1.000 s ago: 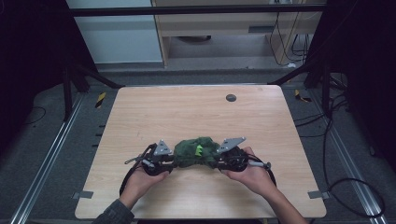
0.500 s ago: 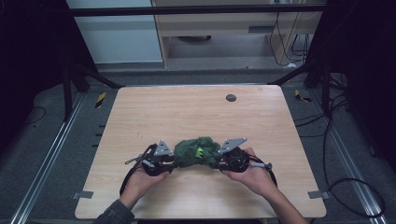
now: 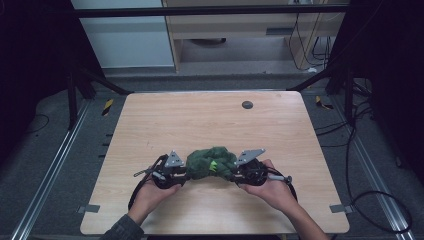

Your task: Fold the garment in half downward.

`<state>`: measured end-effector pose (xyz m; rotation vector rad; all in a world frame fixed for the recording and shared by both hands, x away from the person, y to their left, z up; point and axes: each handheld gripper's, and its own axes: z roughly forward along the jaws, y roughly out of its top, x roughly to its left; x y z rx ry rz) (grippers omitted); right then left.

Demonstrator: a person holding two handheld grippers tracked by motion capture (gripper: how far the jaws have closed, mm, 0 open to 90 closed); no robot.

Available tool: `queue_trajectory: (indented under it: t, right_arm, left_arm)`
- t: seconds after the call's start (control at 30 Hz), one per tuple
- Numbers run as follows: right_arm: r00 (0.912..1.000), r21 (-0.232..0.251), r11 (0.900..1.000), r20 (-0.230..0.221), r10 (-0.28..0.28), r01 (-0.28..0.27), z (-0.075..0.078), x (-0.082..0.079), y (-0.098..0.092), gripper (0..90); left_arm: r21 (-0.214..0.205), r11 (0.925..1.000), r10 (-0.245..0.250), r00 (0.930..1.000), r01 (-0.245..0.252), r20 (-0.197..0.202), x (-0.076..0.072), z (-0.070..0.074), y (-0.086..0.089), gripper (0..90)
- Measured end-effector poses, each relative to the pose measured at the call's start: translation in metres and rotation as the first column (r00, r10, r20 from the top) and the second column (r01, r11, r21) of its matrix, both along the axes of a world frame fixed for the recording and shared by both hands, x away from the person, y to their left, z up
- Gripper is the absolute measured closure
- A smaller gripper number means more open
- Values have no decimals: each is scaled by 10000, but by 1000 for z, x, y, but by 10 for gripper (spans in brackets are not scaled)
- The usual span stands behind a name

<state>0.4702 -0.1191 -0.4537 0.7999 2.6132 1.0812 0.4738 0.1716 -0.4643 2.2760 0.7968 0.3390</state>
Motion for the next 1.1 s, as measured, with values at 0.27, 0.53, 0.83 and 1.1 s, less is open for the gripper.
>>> queue_trajectory:
  t: [0.27, 0.53, 0.83, 1.1]
  right_arm:
    - [10000, 14, 10000, -24, -60, 60, -2, -1, -1, 662]
    - [10000, -19, 10000, -47, -72, 72, -4, -2, -3, 658]
    - [9999, 15, 10000, -127, -97, 97, -5, -3, -3, 632]
    - [9998, 15, 9999, -117, -143, 144, -5, -3, -5, 601]
  left_arm:
    - [-64, 10000, 38, 10000, -39, -15, -1, -2, 0, 664]
    - [-28, 10000, 20, 10000, -20, -15, -1, -3, -1, 661]
    - [-28, 10000, 90, 10000, -90, 22, -1, -4, 1, 649]
    - [-18, 9999, 157, 9998, -157, 131, -1, -4, 1, 614]
